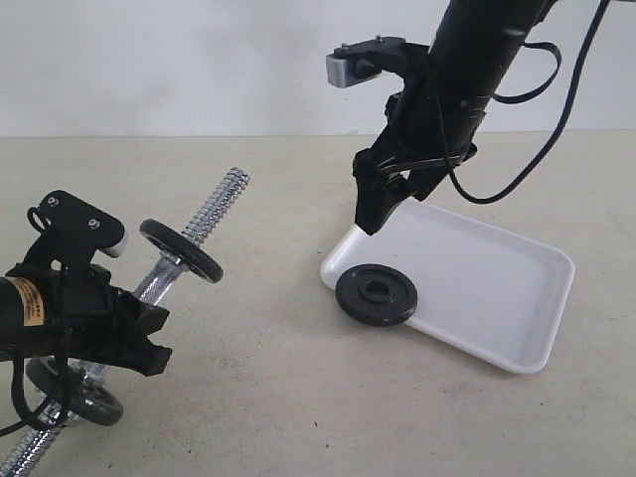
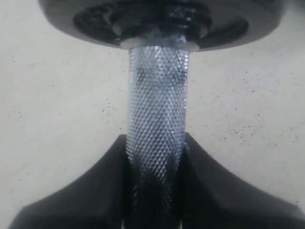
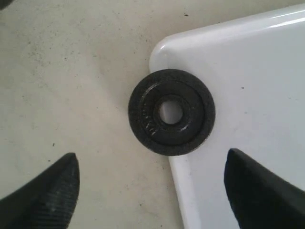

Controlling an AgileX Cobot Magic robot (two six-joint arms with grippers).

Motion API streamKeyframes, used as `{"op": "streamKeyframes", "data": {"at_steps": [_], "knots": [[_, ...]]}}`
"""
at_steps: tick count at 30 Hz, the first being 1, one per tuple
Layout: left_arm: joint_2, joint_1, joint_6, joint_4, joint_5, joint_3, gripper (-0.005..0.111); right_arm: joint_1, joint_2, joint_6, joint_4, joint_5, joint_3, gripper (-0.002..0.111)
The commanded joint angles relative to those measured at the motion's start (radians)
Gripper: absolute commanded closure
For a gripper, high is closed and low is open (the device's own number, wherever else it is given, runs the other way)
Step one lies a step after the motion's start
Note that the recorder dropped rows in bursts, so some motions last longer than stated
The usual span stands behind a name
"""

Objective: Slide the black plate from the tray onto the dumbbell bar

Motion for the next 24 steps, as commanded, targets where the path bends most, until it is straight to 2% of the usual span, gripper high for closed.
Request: {"op": "streamKeyframes", "data": {"at_steps": [1, 4, 12, 15, 19, 22, 24], "knots": [[-0.051, 0.0, 0.007, -0.006, -0.208, -0.031, 0.103, 0.0, -0.015, -0.036, 0.1, 0.025, -0.003, 0.035], [-0.051, 0.0, 0.007, -0.006, -0.221, -0.031, 0.103, 0.0, -0.015, -0.069, 0.157, 0.025, -0.003, 0.035], [-0.051, 0.0, 0.007, -0.006, -0.232, -0.031, 0.103, 0.0, -0.015, -0.091, 0.161, 0.025, -0.003, 0.035], [-0.051, 0.0, 0.007, -0.006, -0.228, -0.031, 0.103, 0.0, -0.015, -0.091, 0.161, -0.071, -0.003, 0.035], [-0.051, 0.0, 0.007, -0.004, -0.223, -0.031, 0.103, 0.0, -0.015, -0.093, 0.161, -0.11, -0.003, 0.036], [-0.051, 0.0, 0.007, 0.032, -0.221, -0.031, 0.103, 0.0, -0.015, -0.093, 0.161, -0.112, 0.005, 0.045], [-0.051, 0.0, 0.007, 0.051, -0.217, -0.031, 0.103, 0.0, -0.015, -0.095, 0.166, -0.119, 0.026, 0.056]]}}
